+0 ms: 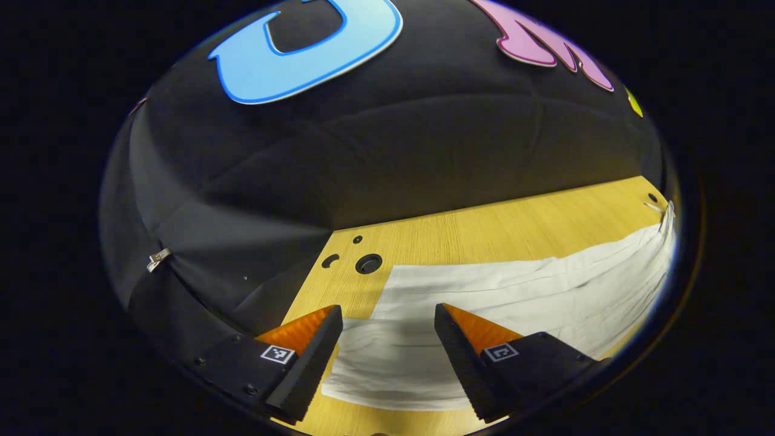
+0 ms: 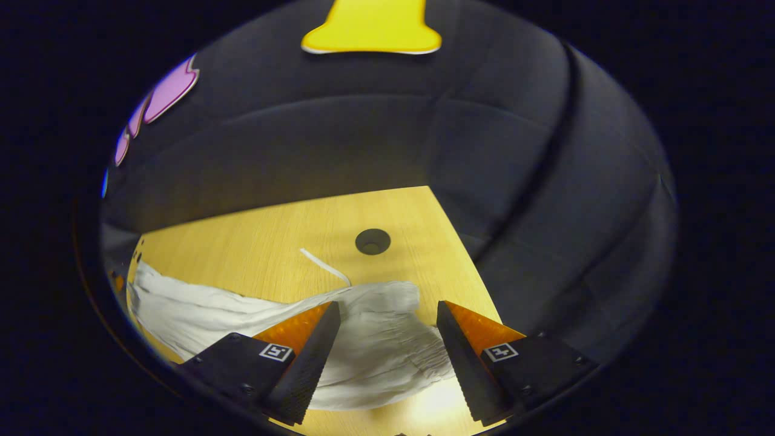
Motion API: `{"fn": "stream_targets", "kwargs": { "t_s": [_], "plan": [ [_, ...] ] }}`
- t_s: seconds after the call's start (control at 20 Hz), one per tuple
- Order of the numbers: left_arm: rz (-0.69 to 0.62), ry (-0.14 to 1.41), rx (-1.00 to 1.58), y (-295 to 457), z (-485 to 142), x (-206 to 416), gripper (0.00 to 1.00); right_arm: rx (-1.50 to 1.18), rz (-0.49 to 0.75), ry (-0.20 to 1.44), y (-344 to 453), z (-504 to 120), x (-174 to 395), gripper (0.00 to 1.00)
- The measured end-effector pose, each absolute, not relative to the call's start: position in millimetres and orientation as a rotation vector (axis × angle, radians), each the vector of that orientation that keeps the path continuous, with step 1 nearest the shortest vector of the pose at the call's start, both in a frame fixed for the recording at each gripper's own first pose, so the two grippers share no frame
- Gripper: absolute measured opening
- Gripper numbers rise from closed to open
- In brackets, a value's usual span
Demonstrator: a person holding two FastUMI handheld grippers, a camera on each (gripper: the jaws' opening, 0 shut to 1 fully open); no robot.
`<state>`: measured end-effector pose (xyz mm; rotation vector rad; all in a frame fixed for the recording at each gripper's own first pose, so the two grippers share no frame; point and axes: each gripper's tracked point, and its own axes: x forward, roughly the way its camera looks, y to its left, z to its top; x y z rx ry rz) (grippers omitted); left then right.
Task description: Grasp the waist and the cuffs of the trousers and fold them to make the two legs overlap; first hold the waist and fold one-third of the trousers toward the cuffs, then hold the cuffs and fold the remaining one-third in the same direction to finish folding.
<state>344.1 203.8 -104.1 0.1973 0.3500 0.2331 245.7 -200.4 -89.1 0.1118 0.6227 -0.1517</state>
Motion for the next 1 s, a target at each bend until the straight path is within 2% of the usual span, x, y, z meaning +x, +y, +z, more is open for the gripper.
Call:
{"fn": "stream_targets", "kwargs": {
  "t_s": [0.1,0.15,0.45,0.7,0.9,1.0],
  "plan": [
    [0.231,0.32,0.174,196.7,-95.2,324.2,0.97,0.209,-0.195,0.605,-203.4,-96.4,240.9,0.96],
    [0.234,0.311,0.162,194.3,-91.7,311.7,0.97,0.236,-0.219,0.597,-206.1,-101.9,238.0,0.99],
    [0.255,0.255,0.014,181.9,-69.8,253.3,0.97,0.251,-0.289,0.619,-216.2,-134.6,221.2,0.99],
    [0.243,0.26,-0.02,160.9,-70.3,213.7,0.97,0.257,-0.31,0.64,-215.0,-153.8,222.2,0.99],
    [0.217,0.266,-0.141,129.6,-66.2,186.6,0.98,0.254,-0.315,0.656,-212.6,-165.3,222.1,0.99],
    [0.227,0.244,-0.108,127.9,-58.8,175.5,0.98,0.234,-0.308,0.643,-208.6,-163.3,225.4,0.99]
  ]
}}
